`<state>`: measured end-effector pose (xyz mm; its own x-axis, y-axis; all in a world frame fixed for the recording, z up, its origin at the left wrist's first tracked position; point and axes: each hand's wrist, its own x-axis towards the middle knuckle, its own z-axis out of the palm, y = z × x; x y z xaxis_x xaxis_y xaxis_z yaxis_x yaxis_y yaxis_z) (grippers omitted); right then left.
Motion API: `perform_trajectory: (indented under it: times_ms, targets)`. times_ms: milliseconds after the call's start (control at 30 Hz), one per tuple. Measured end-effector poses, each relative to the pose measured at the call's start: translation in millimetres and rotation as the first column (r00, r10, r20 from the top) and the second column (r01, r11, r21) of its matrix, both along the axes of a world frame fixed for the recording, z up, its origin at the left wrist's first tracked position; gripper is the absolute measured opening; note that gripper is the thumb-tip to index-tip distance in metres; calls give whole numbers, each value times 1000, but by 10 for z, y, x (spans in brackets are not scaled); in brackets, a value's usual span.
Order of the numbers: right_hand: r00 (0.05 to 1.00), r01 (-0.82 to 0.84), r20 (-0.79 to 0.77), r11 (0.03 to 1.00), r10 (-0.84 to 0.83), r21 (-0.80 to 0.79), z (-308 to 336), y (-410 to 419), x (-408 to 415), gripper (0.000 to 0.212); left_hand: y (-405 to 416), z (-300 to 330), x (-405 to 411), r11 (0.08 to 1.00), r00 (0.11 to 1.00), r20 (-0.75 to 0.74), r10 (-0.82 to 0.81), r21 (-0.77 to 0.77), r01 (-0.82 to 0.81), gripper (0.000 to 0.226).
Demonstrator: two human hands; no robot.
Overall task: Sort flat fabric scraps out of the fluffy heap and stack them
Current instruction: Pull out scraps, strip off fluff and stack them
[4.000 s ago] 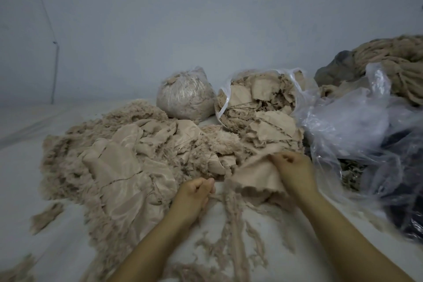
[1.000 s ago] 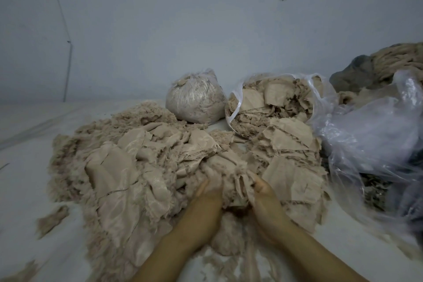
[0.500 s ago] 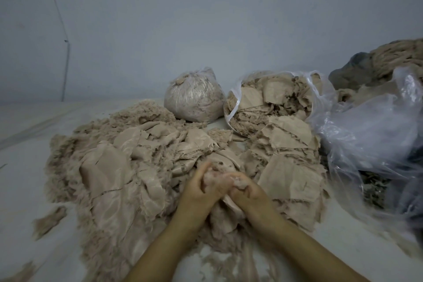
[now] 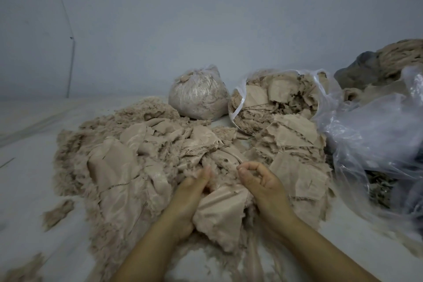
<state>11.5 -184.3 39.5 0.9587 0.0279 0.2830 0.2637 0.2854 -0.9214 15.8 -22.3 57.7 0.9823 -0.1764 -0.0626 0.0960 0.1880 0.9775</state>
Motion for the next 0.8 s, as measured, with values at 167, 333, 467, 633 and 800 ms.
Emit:
perform_trajectory:
  times_ms: [167,333,467,633,800]
  targets:
    - [999,46,5,999,-46,-28,71,-58,-6,20,-6,21,-55,988,989,4,-151,18,151,29]
    - [957,-288,-83,940,277,-185,126,-99,-49,19,81,42,49,951,995,-91,41,-303,-67,22]
    - [848,-530,-102,824,520,-201,138,-234,-24,30,95,57,110,871,960,-142,241,-405,-279,30]
    - [875,-465,-191,661,445,-589,210,-330,-17,40,99,9,66,981,995,-54,88,-166,-96,31]
    - [987,-144,-13,847,160,-512,111,-128,-26,50,-66,-20,-54,990,992,59,-109,100,103,42]
